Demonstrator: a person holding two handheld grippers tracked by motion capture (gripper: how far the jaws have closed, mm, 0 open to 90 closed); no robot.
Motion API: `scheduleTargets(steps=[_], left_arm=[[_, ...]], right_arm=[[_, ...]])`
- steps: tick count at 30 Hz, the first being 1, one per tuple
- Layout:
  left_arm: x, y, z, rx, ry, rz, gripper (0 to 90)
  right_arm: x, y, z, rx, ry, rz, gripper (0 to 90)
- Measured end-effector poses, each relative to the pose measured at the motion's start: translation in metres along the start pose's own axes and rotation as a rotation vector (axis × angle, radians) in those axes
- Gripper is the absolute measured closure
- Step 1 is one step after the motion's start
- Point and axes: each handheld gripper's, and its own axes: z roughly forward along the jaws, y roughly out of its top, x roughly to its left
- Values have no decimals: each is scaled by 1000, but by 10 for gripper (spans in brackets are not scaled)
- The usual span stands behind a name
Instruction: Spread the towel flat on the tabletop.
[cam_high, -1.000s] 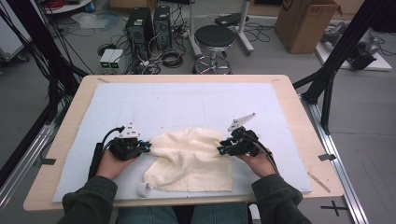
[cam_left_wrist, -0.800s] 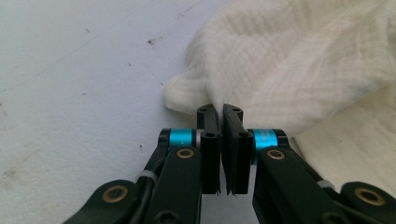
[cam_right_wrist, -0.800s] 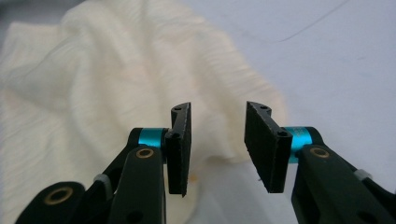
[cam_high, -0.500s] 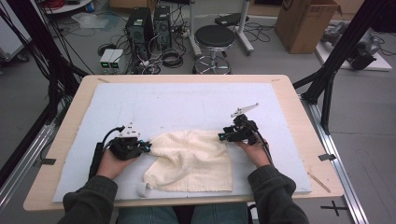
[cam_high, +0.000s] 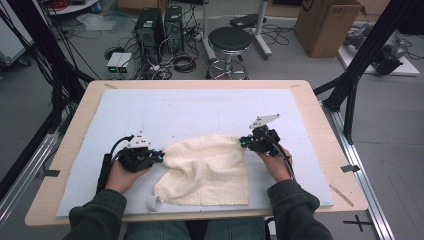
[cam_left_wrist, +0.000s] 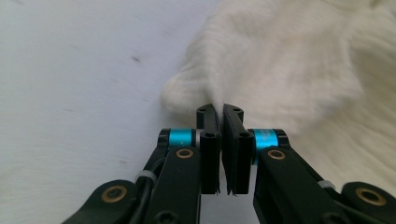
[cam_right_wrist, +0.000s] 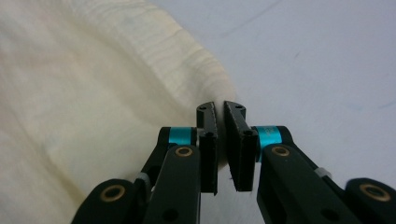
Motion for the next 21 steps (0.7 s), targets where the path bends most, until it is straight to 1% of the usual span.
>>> scheduleTargets(steps=[1,2,3,4,5,6,7,9,11,12,14,15,16,17,18,20,21], left_arm=[[-1,0,2,15,-13,11,839],[-1,0,5,27,-53,5,811],[-1,0,5,26,-69,-4,758],[-1,0,5,19,-84,-8,715],[0,1,3,2,-101,-21,687],[3,1,0,-24,-126,-39,658],[4,2,-2,-37,-138,-48,629],[8,4,-6,-61,-152,-63,620],[15,7,-9,-86,-152,-91,615],[20,8,-11,-106,-151,-117,620],[27,12,-13,-113,-136,-144,642],[28,15,-13,-123,-127,-155,653],[31,19,-13,-135,-104,-163,670],[33,22,-13,-136,-88,-164,703],[34,26,-10,-143,-60,-179,703],[39,31,-4,-135,2,-188,742],[41,33,0,-134,17,-197,752]], right_arm=[[0,-4,3,20,5,10,839],[-1,-5,4,30,8,8,839],[-2,-7,5,35,15,13,839],[-3,-8,5,34,18,17,838],[-4,-8,5,34,21,25,839],[-4,-8,5,29,19,22,838],[-4,-8,5,28,17,21,838],[-5,-8,5,35,21,22,838],[-5,-9,7,38,20,25,838],[-5,-9,7,38,20,27,838],[-6,-9,7,38,20,25,839],[-6,-9,7,37,21,24,838],[-6,-9,7,35,22,24,838],[-6,-9,7,31,21,24,837],[-6,-9,7,31,21,24,837],[-7,-9,8,27,24,23,837],[-8,-9,8,26,23,22,836]])
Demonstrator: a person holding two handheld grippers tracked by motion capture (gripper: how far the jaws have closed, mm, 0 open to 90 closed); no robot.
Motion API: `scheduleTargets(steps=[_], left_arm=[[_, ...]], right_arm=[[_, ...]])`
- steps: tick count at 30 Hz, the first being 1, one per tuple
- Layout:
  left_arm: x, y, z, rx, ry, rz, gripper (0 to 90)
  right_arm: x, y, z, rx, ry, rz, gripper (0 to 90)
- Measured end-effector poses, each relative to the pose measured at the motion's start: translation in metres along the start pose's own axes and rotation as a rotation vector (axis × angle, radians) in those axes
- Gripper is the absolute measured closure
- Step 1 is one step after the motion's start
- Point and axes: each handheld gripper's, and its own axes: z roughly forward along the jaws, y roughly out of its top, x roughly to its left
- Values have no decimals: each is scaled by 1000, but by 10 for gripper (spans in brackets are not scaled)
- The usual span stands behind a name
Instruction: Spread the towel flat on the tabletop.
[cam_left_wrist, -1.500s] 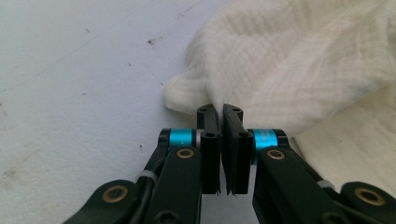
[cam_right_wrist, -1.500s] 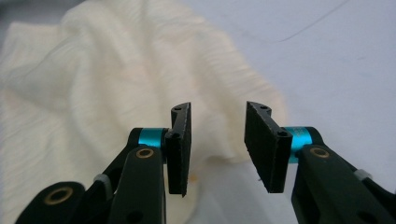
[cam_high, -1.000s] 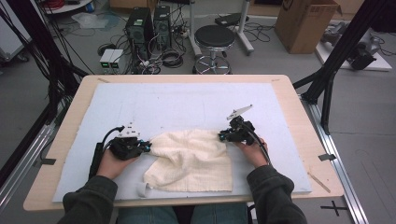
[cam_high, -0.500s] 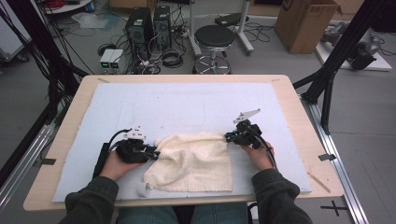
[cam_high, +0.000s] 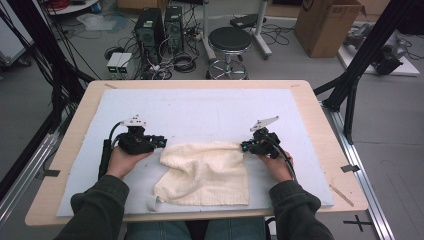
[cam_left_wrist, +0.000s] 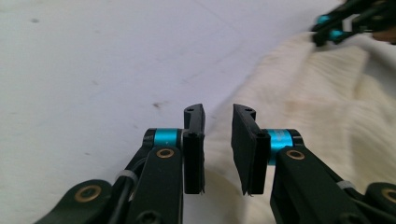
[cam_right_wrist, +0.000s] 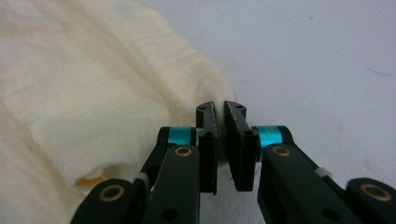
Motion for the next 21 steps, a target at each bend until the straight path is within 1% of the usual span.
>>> scheduleTargets(steps=[2,3,4,5,6,7,9,10,12,14,15,18,20,21], left_arm=[[4,-1,11,16,28,-18,782],[5,-2,16,44,28,-21,788],[5,-4,19,75,25,-14,788],[4,-6,23,107,25,1,783],[1,-7,25,137,13,28,765],[-2,-8,27,160,4,52,743],[-11,-9,29,203,2,101,705],[-13,-10,31,221,-3,120,693],[-17,-11,31,223,6,138,661],[-18,-11,32,222,7,137,658],[-18,-11,32,225,15,139,658],[-22,-12,32,223,50,168,663],[-26,-14,32,224,89,195,693],[-28,-14,33,223,106,216,704]], right_arm=[[0,0,0,-1,1,-1,835],[0,0,0,0,2,0,834],[0,0,0,-2,3,-2,833],[0,0,0,-2,3,-1,832],[0,0,0,-2,2,-2,832],[-1,0,0,-2,3,-4,831],[0,0,0,-1,4,-3,830],[0,0,0,-3,4,-2,830],[0,0,1,0,7,-2,830],[0,0,1,1,9,0,830],[0,0,1,2,9,-3,830],[-1,-1,1,-2,16,6,829],[-2,-4,2,-11,22,16,828],[-3,-5,3,-19,28,19,828]])
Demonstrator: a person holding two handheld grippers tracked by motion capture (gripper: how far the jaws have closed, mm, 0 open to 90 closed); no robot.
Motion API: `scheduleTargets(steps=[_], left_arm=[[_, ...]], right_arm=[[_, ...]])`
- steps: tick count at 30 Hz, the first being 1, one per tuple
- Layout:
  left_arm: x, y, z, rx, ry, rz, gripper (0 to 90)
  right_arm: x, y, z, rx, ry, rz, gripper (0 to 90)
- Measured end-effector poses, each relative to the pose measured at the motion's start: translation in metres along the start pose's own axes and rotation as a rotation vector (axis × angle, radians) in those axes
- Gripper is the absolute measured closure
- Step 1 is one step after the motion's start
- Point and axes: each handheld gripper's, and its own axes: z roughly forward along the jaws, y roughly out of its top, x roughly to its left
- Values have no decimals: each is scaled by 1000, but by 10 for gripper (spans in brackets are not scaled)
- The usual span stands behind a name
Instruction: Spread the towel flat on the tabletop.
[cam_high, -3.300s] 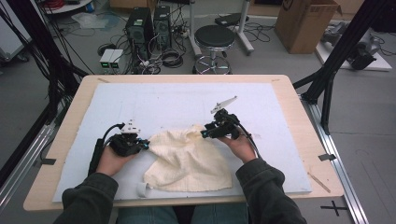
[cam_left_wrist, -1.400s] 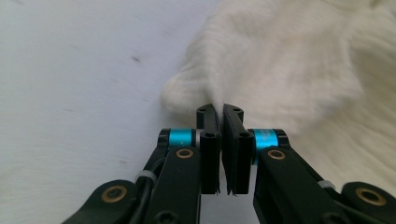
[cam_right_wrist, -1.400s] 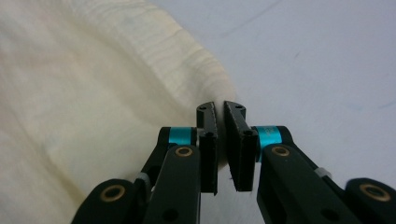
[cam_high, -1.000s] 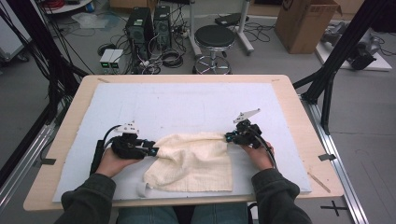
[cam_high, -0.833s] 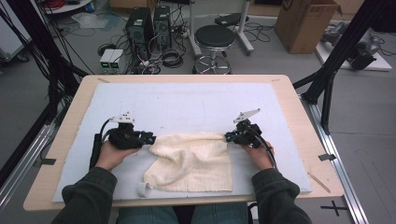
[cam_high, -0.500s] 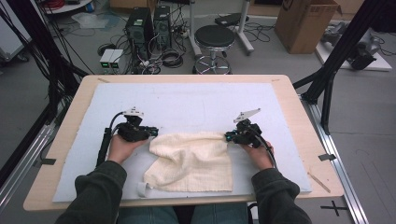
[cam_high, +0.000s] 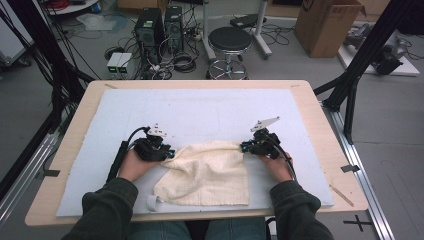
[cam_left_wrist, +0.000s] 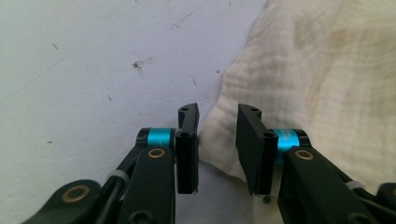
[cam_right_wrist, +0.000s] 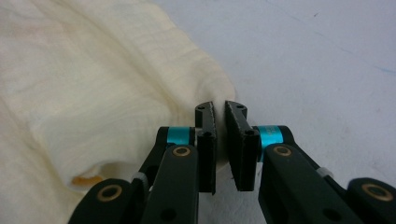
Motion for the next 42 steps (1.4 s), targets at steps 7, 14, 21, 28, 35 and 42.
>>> scheduleTargets(steps=[7,14,21,28,35,42], left_arm=[[-5,0,2,-4,58,31,809],[-2,-1,1,-17,45,20,872],[5,2,-7,-73,47,-7,873],[32,11,-12,-189,75,-130,873],[61,33,0,-255,138,-196,874],[81,57,18,-260,188,-243,658]], right_arm=[[-2,-3,0,-19,15,21,828],[-2,-3,0,-17,17,6,838],[9,3,-4,-44,9,-38,845],[5,21,-15,-98,-27,-48,851],[-27,42,-2,-61,-74,-17,854],[-56,70,16,-74,-194,50,718]])
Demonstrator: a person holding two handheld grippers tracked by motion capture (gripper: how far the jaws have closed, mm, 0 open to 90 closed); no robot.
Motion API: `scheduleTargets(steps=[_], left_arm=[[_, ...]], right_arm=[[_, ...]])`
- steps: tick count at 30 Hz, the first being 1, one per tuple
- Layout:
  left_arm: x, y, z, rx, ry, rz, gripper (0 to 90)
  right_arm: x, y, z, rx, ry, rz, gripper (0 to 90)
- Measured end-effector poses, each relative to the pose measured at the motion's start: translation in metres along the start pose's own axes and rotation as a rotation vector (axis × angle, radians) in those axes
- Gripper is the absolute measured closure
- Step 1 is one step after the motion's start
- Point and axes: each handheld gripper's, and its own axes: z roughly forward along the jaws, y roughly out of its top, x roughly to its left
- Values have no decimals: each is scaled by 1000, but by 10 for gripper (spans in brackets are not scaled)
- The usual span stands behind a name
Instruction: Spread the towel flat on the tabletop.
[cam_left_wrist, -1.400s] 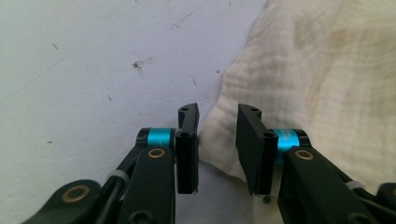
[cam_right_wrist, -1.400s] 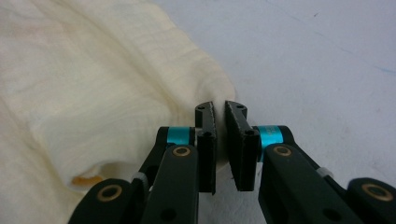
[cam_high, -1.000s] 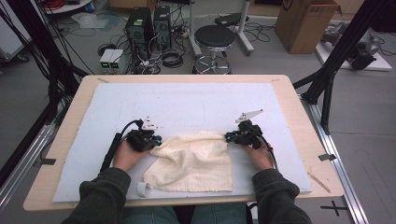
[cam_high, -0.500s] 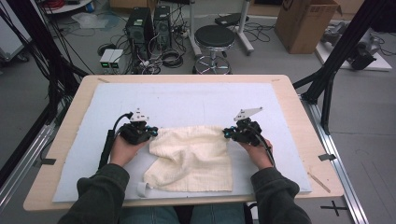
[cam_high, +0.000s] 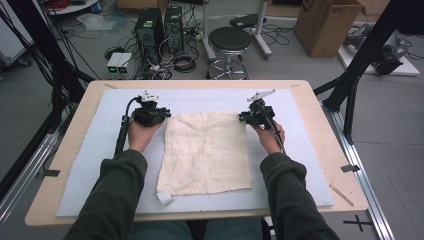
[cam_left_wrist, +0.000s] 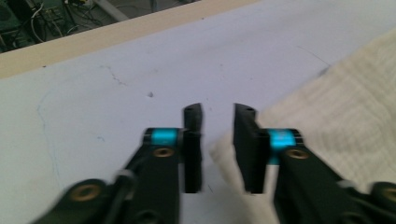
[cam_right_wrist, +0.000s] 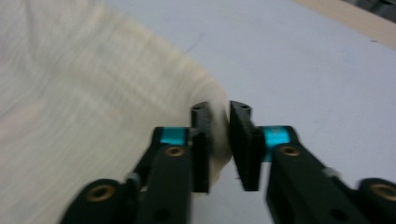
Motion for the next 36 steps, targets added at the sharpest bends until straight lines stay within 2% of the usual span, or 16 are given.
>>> scheduleTargets(steps=[1,3,5,7,9,11,16,18,19,21,24,28,30,31,33,36], left_arm=[[0,0,-1,-15,-14,-2,647],[-2,-1,-5,-4,-47,16,631],[-3,-2,-11,0,-63,28,617],[-7,-6,-18,-12,-85,39,608],[-10,-8,-27,11,-112,67,589],[-16,-14,-39,-5,-138,102,580],[-28,-32,-63,-21,-194,130,558],[-36,-40,-76,-24,-209,155,553],[-40,-42,-82,-16,-212,177,553],[-48,-48,-94,-39,-231,195,541],[-56,-58,-106,-28,-246,223,520],[-61,-73,-115,-28,-264,209,513],[-61,-81,-117,-15,-265,183,482],[-62,-84,-118,15,-266,191,472],[-64,-89,-120,11,-273,197,463],[-65,-95,-122,19,-294,196,464]], right_arm=[[-3,0,2,-6,9,19,689],[-6,-1,0,-8,23,37,654],[-8,-3,-2,-5,65,57,620],[-5,-5,-8,3,91,50,608],[0,-8,-16,-14,126,46,580],[8,-11,-27,-16,149,9,565],[27,-23,-54,-45,209,-43,515],[39,-28,-65,-65,236,-85,511],[47,-33,-72,-77,242,-127,513],[59,-42,-79,-62,245,-162,510],[69,-56,-87,-64,270,-186,510],[76,-75,-90,-62,289,-182,512],[80,-84,-89,-54,293,-181,512],[83,-89,-89,-46,297,-187,514],[90,-96,-88,-16,299,-223,517],[97,-102,-89,-9,324,-237,522]])
